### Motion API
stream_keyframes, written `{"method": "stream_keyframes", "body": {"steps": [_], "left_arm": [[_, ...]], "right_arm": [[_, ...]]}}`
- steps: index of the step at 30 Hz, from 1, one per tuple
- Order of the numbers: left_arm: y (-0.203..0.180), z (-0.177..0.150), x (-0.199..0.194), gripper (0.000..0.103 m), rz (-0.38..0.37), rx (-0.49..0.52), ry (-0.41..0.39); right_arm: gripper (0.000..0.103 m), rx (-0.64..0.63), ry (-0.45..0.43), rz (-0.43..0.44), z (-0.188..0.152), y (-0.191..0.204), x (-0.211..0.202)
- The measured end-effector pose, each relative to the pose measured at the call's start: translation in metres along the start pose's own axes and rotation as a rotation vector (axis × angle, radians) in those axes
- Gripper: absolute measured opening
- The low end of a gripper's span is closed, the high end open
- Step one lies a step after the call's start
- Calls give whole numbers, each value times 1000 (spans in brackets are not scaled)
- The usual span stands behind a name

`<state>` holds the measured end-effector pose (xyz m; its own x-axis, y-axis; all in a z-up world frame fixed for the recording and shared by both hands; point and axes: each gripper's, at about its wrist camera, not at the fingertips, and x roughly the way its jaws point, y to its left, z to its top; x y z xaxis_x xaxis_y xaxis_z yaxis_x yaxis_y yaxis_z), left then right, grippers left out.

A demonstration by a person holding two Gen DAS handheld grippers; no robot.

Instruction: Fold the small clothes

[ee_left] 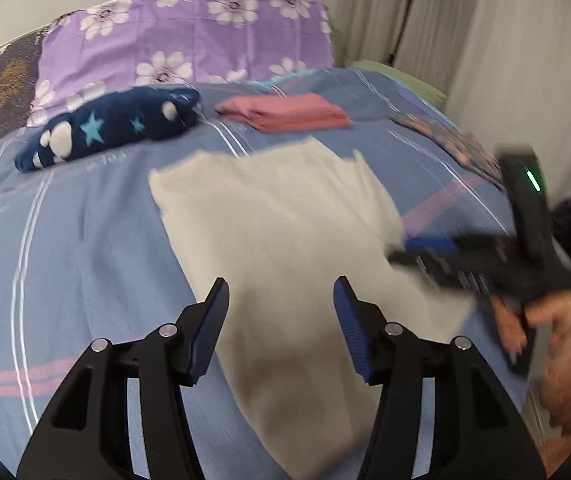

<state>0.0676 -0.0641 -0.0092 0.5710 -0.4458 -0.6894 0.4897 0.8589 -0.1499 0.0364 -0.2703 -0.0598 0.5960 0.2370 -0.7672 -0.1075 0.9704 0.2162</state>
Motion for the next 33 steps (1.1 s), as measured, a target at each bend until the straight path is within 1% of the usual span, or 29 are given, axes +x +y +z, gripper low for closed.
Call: {"method": "stream_keyframes", "body": {"steps": [2, 4, 6, 7, 8, 9, 10, 11, 13, 14, 17, 18, 20, 21, 22, 24, 27, 28, 31, 33], "left_arm": [[17, 22, 19, 49, -3, -48, 9], [33, 36, 35, 37, -43, -116, 29], [55, 48, 61, 30, -116, -211, 65], [62, 50, 71, 29, -120, -232, 81], [72, 52, 84, 28, -76, -239, 94], [79, 52, 94, 25, -17, -230, 100], [91, 49, 108, 10, 65, -223, 110], [99, 46, 113, 4, 69, -238, 99], [110, 44, 109, 4, 8, -297, 73], [111, 44, 107, 4, 4, -306, 68], [99, 44, 93, 4, 76, -248, 48], [94, 43, 87, 8, 91, -228, 37], [82, 41, 70, 25, 74, -190, 12], [76, 39, 61, 43, 61, -176, 0], [70, 36, 53, 54, 58, -157, -12], [57, 31, 42, 55, 61, -97, -18], [39, 20, 34, 64, 84, -22, -7], [33, 15, 32, 66, 103, 2, -5], [21, 3, 29, 72, 146, 64, -13], [18, -2, 30, 74, 156, 91, -4]], "right_arm": [[42, -10, -10, -7, -4, 2, -1], [42, -16, -25, -12, -7, 3, -2], [42, -12, -32, -10, -9, 2, -2], [42, -10, -33, -8, -9, 1, -2], [42, -6, -32, -4, -9, 0, -1], [42, -3, -31, 0, -9, 0, -1], [42, 0, -30, 3, -9, -1, 0], [42, 3, -31, 6, -9, -1, 0], [42, 2, -38, 7, -10, -2, 0], [43, -1, -41, 6, -11, -2, 0], [43, -3, -46, 8, -12, -2, -1], [43, -4, -48, 8, -12, -2, 0], [44, -4, -52, 13, -12, -2, 0], [45, -3, -53, 16, -13, -3, 0], [46, -3, -54, 19, -13, -2, -1], [48, -7, -53, 22, -13, -1, -1], [51, -17, -55, 24, -13, 1, -2], [52, -16, -55, 28, -13, 1, -3], [57, 14, -45, 54, -13, -3, -11], [58, 45, -31, 51, -10, -10, -16]]}}
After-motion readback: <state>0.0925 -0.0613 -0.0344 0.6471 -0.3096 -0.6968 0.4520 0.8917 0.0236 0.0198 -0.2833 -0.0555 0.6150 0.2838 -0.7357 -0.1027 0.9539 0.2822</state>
